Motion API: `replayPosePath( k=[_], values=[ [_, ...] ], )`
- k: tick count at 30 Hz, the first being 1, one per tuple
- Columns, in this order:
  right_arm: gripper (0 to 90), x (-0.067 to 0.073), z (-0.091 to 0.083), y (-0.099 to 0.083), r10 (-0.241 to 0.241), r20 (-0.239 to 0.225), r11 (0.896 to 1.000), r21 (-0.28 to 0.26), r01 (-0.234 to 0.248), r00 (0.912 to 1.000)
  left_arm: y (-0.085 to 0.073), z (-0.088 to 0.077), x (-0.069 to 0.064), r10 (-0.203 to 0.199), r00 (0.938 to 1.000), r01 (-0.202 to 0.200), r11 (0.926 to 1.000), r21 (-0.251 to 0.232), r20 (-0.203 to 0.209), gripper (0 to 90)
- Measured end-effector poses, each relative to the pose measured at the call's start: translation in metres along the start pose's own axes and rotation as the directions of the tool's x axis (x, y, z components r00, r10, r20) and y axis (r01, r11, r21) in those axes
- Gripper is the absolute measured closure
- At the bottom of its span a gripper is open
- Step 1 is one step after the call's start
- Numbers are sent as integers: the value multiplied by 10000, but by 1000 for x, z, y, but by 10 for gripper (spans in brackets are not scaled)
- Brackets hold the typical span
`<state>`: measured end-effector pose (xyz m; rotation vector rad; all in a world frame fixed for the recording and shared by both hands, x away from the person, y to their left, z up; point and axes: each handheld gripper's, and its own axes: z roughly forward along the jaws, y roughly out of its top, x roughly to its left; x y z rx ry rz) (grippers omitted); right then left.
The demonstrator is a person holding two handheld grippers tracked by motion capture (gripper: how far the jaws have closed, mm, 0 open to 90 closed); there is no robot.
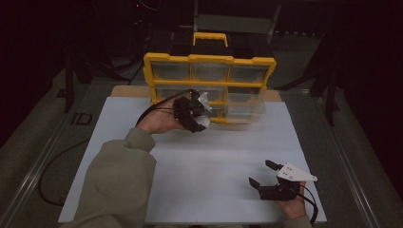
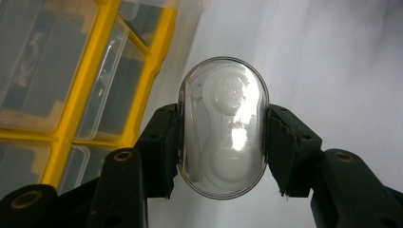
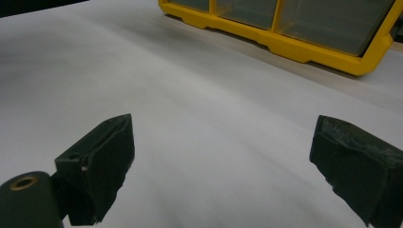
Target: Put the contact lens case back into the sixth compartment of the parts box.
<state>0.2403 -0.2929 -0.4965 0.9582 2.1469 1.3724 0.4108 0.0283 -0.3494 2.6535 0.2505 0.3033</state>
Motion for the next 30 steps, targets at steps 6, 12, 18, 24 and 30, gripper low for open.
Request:
replayPosePath(
  k=[6,12,18,24,30],
  values=[
    [77,0,0,0,-2,-14,10000,-19,2,10000,7,-4,6,13,10000,-13,10000,24,-64,492],
    [77,0,0,0,28,-27,10000,-46,-28,10000,13,-4,12,76,9998,-72,9997,233,-167,492],
    [77,0,0,0,49,-63,10000,-69,-50,10000,19,-8,16,91,9998,-88,9998,181,-184,492],
    [76,0,0,1,62,-89,9999,-118,-63,9999,25,-12,20,53,9997,-51,9999,97,-225,492],
    [76,0,0,0,72,-110,9999,-111,-73,9999,27,-14,26,-19,9996,21,10000,76,-285,492]
  ],
)
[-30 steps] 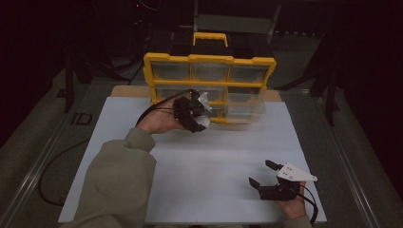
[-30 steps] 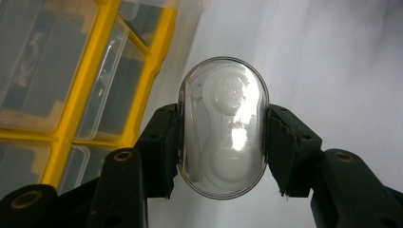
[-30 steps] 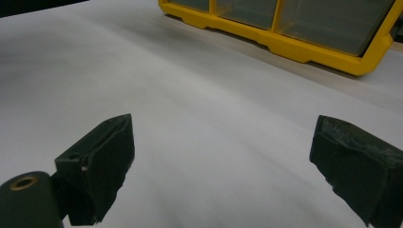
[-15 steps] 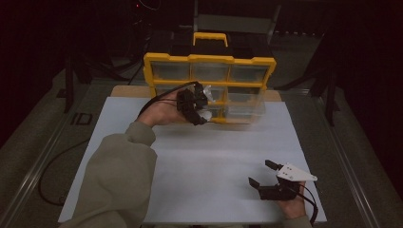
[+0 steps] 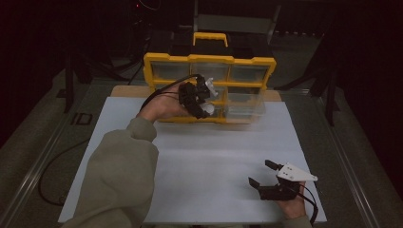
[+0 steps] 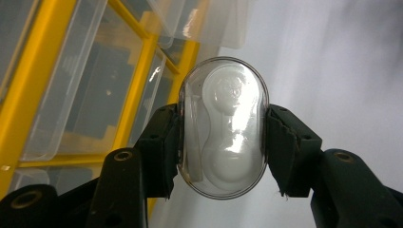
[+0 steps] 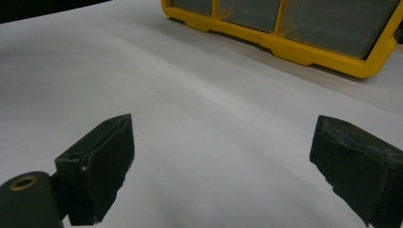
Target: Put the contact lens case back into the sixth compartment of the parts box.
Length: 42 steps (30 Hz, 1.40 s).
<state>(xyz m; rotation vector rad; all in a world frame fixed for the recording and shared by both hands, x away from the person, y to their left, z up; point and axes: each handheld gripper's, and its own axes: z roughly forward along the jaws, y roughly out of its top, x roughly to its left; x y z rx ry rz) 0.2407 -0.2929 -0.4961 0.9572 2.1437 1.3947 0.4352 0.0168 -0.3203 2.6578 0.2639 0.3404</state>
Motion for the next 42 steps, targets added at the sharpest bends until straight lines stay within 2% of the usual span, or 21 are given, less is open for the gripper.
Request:
replayPosePath(
  k=[14,23,27,38,42],
  values=[
    [77,-1,0,0,18,-51,10000,42,-18,10000,16,-5,10,-145,9999,144,9995,-281,-19,492],
    [77,-1,0,0,21,-61,10000,4,-21,10000,29,-4,13,18,9999,-13,9994,-347,124,492],
    [77,-2,0,0,3,-74,10000,-5,-3,10000,36,-4,13,16,9999,-9,9984,-569,125,492],
    [77,-2,0,0,13,-113,10000,-18,-13,9999,52,-1,12,190,9998,-184,9977,-646,73,492],
    [76,-2,0,0,24,-116,10000,-18,-25,9999,57,1,13,127,9999,-121,9971,-745,70,492]
  ],
)
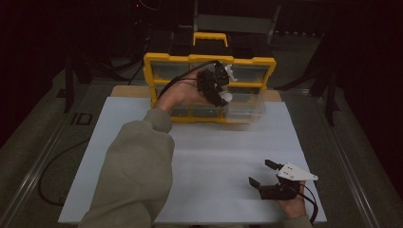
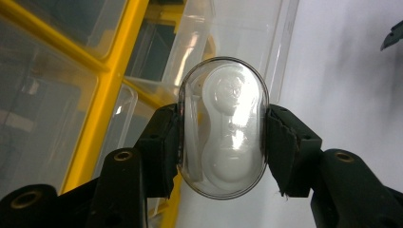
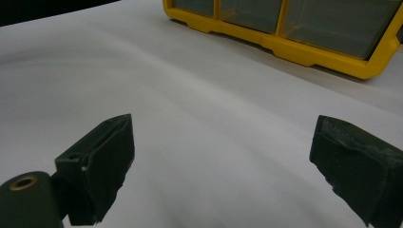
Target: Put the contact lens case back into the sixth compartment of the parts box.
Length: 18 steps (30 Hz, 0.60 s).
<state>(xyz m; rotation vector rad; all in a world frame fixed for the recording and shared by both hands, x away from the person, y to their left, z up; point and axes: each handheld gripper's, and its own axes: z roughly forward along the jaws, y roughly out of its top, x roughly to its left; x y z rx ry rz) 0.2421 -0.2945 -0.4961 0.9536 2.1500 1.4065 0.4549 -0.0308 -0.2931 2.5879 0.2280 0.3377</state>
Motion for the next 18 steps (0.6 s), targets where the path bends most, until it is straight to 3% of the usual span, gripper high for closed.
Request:
replayPosePath(
  k=[18],
  values=[
    [76,1,0,1,-2,-60,10000,-43,2,10000,20,14,-5,57,9999,-59,9998,-203,-110,492]
  ],
)
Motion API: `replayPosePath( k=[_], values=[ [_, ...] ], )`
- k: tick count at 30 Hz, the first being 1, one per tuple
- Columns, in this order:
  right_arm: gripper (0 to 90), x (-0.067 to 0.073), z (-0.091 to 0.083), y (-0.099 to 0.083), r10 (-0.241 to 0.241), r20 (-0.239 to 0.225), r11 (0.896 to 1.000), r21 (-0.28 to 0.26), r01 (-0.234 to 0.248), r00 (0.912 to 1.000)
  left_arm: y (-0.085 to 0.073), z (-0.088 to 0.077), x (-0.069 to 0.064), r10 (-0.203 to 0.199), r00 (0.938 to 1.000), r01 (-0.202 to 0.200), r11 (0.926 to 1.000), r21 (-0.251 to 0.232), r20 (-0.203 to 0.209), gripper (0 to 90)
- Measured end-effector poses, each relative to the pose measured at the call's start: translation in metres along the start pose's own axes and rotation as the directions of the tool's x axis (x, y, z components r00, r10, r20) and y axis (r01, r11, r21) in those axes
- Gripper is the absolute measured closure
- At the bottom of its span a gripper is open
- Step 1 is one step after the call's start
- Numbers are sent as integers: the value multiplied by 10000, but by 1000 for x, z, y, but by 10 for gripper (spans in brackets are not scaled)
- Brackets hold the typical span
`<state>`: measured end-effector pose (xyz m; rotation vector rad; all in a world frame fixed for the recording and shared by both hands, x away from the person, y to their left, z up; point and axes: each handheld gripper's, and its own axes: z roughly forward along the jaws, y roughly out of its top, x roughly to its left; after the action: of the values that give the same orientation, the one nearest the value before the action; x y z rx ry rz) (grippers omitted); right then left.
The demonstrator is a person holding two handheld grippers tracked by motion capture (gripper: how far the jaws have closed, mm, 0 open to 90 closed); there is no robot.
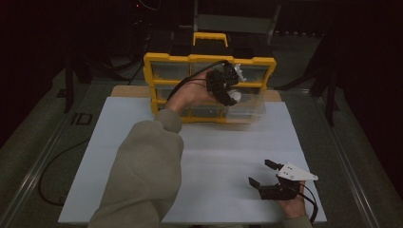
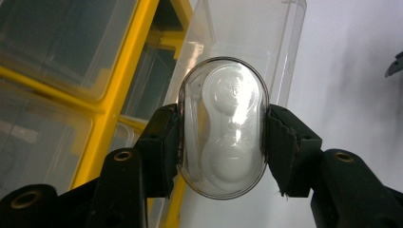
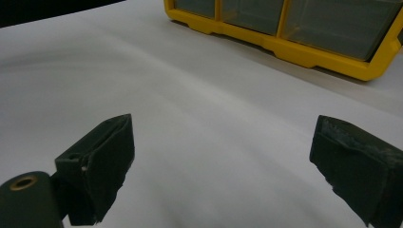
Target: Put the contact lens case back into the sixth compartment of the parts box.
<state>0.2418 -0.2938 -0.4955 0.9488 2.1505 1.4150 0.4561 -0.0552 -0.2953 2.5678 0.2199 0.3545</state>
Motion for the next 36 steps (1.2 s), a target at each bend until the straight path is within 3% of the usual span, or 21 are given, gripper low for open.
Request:
replayPosePath(
  k=[14,22,36],
  values=[
    [77,-1,-1,0,32,16,10000,-55,-32,10000,14,17,-4,-49,10000,48,9999,117,57,491],
    [77,-1,-1,0,47,14,10000,-58,-47,10000,16,24,-2,-216,9998,216,9998,31,34,490],
    [76,-1,-1,0,39,-13,10000,-51,-39,10000,16,33,1,-468,9989,470,9984,300,-66,480]
  ],
)
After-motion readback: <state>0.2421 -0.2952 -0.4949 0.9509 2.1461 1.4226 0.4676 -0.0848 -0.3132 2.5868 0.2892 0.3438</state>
